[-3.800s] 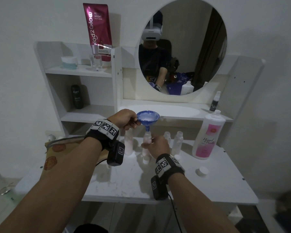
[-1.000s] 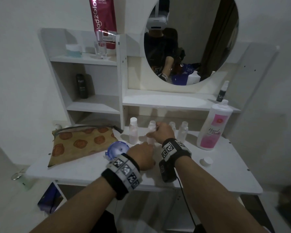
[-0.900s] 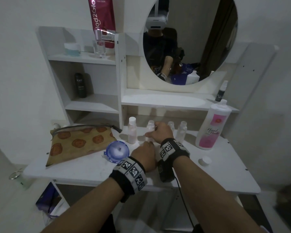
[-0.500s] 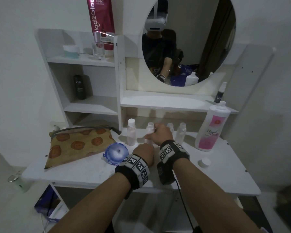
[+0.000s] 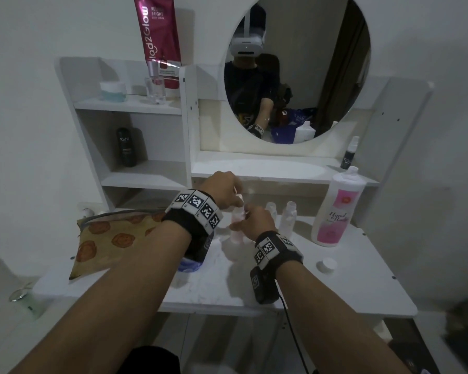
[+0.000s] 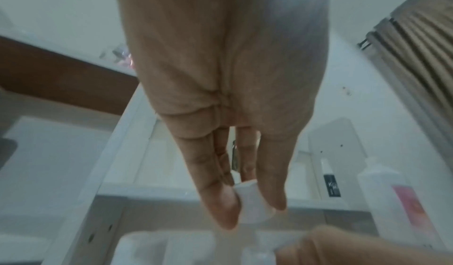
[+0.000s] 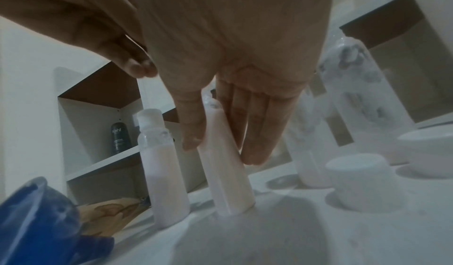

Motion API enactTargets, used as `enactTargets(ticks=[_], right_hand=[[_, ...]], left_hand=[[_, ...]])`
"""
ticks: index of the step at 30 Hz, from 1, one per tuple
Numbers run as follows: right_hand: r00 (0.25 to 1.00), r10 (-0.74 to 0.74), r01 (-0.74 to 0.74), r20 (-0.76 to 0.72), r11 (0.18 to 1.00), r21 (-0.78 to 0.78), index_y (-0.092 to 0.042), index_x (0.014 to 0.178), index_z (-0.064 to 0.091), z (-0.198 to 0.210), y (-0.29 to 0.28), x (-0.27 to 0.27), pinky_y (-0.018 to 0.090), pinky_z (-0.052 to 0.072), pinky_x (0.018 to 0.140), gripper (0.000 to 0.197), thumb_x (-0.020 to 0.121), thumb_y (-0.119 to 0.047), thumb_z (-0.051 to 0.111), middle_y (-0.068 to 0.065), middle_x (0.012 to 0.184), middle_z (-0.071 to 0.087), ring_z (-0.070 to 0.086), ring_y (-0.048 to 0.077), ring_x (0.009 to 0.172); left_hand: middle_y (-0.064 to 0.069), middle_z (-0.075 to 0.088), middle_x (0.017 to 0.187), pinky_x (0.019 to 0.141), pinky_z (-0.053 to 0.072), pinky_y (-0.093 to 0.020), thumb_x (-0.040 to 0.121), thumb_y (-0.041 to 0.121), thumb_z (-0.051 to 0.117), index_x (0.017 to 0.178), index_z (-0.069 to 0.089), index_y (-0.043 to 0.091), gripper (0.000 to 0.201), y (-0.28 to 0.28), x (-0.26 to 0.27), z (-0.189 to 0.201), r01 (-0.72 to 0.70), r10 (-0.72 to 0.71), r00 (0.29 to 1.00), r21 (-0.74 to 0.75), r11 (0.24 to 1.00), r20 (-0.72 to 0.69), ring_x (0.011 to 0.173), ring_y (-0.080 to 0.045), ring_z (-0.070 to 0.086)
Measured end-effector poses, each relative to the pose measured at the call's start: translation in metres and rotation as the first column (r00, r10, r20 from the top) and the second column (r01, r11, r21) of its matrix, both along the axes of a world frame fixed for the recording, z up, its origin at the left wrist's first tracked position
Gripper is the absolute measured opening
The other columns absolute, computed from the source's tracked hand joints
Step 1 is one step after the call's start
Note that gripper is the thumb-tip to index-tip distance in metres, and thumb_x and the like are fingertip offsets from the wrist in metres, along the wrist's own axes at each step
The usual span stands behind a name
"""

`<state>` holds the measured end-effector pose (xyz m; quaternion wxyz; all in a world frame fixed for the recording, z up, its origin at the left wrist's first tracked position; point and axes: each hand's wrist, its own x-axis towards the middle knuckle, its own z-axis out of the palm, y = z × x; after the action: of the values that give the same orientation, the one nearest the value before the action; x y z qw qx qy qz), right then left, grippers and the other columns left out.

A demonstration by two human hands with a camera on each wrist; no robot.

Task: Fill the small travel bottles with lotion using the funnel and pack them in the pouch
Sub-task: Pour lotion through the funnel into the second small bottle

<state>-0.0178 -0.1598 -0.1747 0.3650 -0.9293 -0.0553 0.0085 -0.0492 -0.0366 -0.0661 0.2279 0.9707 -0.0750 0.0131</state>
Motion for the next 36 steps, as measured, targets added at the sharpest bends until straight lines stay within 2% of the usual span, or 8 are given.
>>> enactTargets(ticks=[4,11,16,19,22,27,32,36], right_hand=[[1.0,0.005,-0.005,0.0,1.0,-0.01,-0.018,0.116,0.065,0.001,0.0,0.0,0.029,0.049,0.076,0.046,0.075,-0.031,0.082,0.003,0.1,0.07,0.063,0.018,0.085],[1.0,0.003,-0.003,-0.005,1.0,-0.003,-0.02,0.112,0.065,0.0,-0.001,0.0,0.029,0.048,0.076,0.041,0.075,-0.031,0.081,0.004,0.101,0.071,0.064,0.019,0.086],[0.999,0.031,-0.031,0.019,1.0,-0.007,-0.017,0.116,0.065,0.005,-0.001,-0.003,0.029,0.047,0.076,0.041,0.078,-0.025,0.079,0.007,0.1,0.072,0.067,0.023,0.093],[1.0,0.005,-0.005,-0.003,1.0,0.009,-0.016,0.111,0.067,0.005,-0.001,-0.003,0.031,0.051,0.079,0.039,0.077,-0.028,0.081,0.006,0.1,0.071,0.067,0.023,0.093],[1.0,-0.002,0.002,-0.014,1.0,-0.004,-0.016,0.111,0.067,0.004,0.001,-0.002,0.032,0.051,0.08,0.04,0.076,-0.031,0.081,0.005,0.092,0.069,0.065,0.023,0.09],[1.0,0.0,0.0,-0.006,1.0,-0.001,-0.015,0.108,0.069,0.004,0.003,-0.002,0.028,0.048,0.076,0.037,0.076,-0.029,0.081,0.003,0.091,0.069,0.065,0.022,0.088],[1.0,0.019,-0.019,0.011,1.0,0.02,-0.019,0.123,0.064,0.005,0.005,-0.002,0.027,0.044,0.074,0.051,0.076,-0.027,0.081,0.006,0.104,0.071,0.063,0.02,0.088],[1.0,-0.001,0.001,-0.019,1.0,0.01,-0.014,0.111,0.067,0.005,0.006,0.0,0.03,0.05,0.077,0.04,0.076,-0.028,0.08,0.006,0.097,0.071,0.066,0.022,0.09]], left_hand=[[-0.001,0.069,0.101,0.074,0.047,-0.026,0.078,0.024,0.077,0.104,0.073,0.014,0.028,-0.007,0.007,-0.011,0.073,-0.074,0.997,0.026,0.997,0.015,0.068,-0.005,0.055],[-0.001,0.071,0.11,0.078,0.042,-0.021,0.079,0.016,0.077,0.109,0.073,0.015,0.03,-0.006,0.016,-0.016,0.034,-0.036,0.999,0.068,0.997,0.027,0.093,-0.011,0.062],[0.005,0.066,0.111,0.087,0.044,-0.027,0.077,0.0,0.072,0.107,0.073,0.024,0.039,-0.003,0.017,-0.013,0.134,-0.13,0.989,0.058,0.989,-0.074,0.107,-0.013,0.058],[0.006,0.064,0.112,0.087,0.044,-0.028,0.08,0.018,0.075,0.117,0.067,0.023,0.038,0.004,0.022,-0.011,0.101,-0.1,0.993,0.011,0.995,-0.061,0.1,-0.011,0.057],[0.004,0.07,0.105,0.077,0.045,-0.025,0.083,0.033,0.072,0.109,0.072,0.021,0.029,0.009,0.024,-0.008,0.092,-0.092,0.996,0.11,0.99,-0.007,0.09,-0.012,0.062],[0.002,0.069,0.11,0.081,0.048,-0.025,0.078,0.001,0.068,0.11,0.071,0.023,0.039,0.005,0.028,-0.007,0.174,-0.164,0.983,0.128,0.976,-0.086,0.097,-0.013,0.063],[0.006,0.067,0.107,0.079,0.043,-0.025,0.082,0.033,0.073,0.114,0.068,0.021,0.035,0.005,0.03,-0.009,0.136,-0.136,0.991,0.182,0.974,-0.011,0.093,-0.012,0.06],[0.008,0.066,0.099,0.079,0.045,-0.026,0.078,0.008,0.073,0.108,0.072,0.021,0.033,0.01,0.035,-0.011,0.191,-0.181,0.98,0.134,0.972,-0.081,0.096,-0.013,0.062]])
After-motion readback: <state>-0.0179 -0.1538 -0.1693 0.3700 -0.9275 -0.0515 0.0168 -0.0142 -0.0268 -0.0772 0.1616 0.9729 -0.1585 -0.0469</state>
